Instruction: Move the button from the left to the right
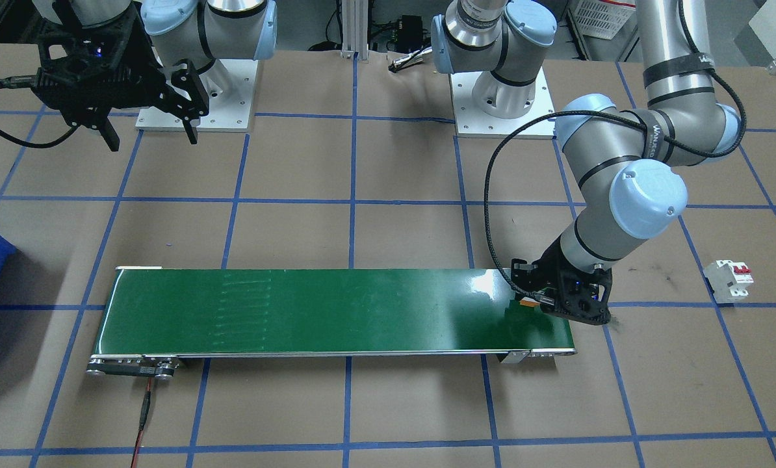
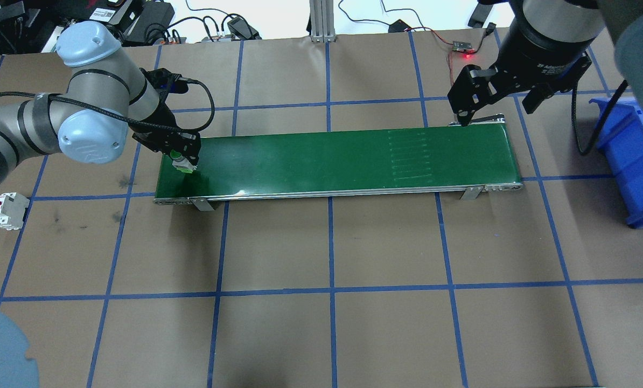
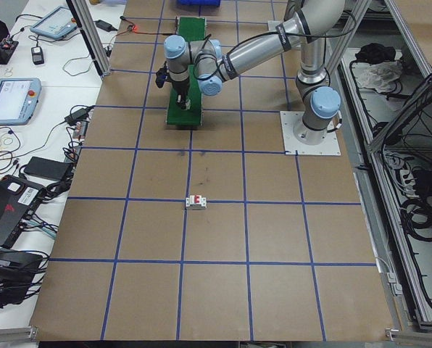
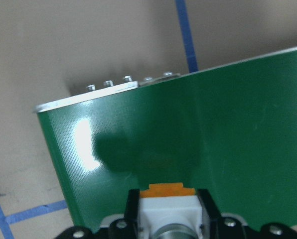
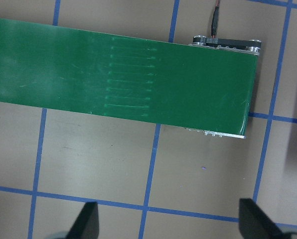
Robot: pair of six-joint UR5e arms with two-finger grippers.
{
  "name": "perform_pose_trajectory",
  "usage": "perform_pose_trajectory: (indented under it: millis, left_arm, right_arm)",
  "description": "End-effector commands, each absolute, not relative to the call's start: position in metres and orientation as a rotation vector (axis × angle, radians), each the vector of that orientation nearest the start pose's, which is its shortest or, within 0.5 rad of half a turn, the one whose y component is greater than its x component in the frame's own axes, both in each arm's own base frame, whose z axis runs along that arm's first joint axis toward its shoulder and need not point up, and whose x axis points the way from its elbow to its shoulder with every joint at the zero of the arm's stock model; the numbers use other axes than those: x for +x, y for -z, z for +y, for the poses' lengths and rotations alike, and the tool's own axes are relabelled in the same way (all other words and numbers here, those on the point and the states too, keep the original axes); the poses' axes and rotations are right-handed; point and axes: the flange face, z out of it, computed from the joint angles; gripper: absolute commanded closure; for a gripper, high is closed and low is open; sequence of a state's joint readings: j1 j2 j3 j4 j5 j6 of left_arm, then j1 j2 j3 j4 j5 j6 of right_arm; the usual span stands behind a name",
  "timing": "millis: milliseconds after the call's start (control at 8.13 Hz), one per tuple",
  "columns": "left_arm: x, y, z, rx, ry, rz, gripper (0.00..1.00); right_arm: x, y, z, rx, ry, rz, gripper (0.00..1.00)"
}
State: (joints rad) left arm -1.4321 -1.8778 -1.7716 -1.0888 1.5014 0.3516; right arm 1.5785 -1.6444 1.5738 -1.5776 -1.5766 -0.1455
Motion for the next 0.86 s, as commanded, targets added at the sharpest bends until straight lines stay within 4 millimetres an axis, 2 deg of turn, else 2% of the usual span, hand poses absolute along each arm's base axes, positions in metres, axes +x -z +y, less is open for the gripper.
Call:
perform_pose_trajectory:
  millis: [0, 123, 369, 615, 738]
  left_arm:
    - [-0.065, -0.278, -0.58, 1.042, -0.015, 3.002, 0.99]
    - [-0.06, -0.274, -0.582, 1.303, -0.032, 2.857, 0.99]
    - [-0.06, -0.275, -0.584, 1.673, -0.001, 2.641, 0.99]
    - [-0.061, -0.279, -0.59, 1.847, 0.083, 2.476, 1.0]
    - [-0.061, -0.273, -0.591, 1.908, 0.078, 2.43, 1.0]
  right_arm:
    - [0.136, -0.522, -0.466, -0.241, 0.12, 3.141, 0.0]
    - [0.136, -0.522, -0.466, -0.239, 0.12, 3.142, 0.0]
    - [0.136, -0.522, -0.466, -0.239, 0.12, 3.142, 0.0]
    - [0.136, -0.522, -0.465, -0.236, 0.118, 3.142, 0.0]
    - [0.136, -0.522, -0.466, -0.236, 0.118, 3.142, 0.0]
